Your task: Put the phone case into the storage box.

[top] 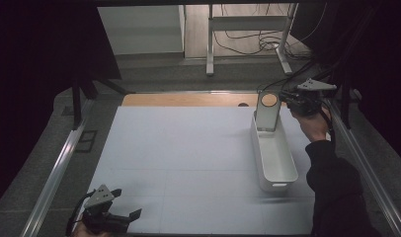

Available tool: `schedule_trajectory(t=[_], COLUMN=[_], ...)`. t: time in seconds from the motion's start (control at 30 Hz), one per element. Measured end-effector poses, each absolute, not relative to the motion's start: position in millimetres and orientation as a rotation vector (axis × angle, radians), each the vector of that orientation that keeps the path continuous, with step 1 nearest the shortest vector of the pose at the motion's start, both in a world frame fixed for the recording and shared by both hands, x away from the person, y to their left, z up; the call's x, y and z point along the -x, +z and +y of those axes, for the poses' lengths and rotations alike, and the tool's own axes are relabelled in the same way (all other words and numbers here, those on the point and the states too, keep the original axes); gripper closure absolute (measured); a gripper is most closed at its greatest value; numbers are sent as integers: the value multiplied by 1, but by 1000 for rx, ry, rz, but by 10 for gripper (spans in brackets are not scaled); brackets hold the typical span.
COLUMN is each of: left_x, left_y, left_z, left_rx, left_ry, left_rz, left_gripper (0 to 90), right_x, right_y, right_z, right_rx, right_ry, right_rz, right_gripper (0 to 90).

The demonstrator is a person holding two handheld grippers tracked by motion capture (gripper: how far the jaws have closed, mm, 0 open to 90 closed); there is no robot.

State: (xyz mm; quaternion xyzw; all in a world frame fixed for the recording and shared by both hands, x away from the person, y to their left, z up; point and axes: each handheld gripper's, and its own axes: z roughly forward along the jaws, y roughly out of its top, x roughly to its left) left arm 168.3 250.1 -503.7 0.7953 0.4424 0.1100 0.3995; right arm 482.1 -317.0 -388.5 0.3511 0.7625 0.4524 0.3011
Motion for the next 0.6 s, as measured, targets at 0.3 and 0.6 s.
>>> schedule_trajectory(t=[0.3,0.6], left_x=[-168,-169], left_y=[-504,-504], left_z=[250,250], left_rx=[-2014,-2015], left_ry=[277,276], left_rz=[1121,1122], left_gripper=[0,0], right_x=[-486,-488], right_y=[-396,-407], right_z=[-316,-316], right_rx=[-924,-920], right_ry=[1204,1198], right_rz=[2022,2020], right_gripper=[812,812])
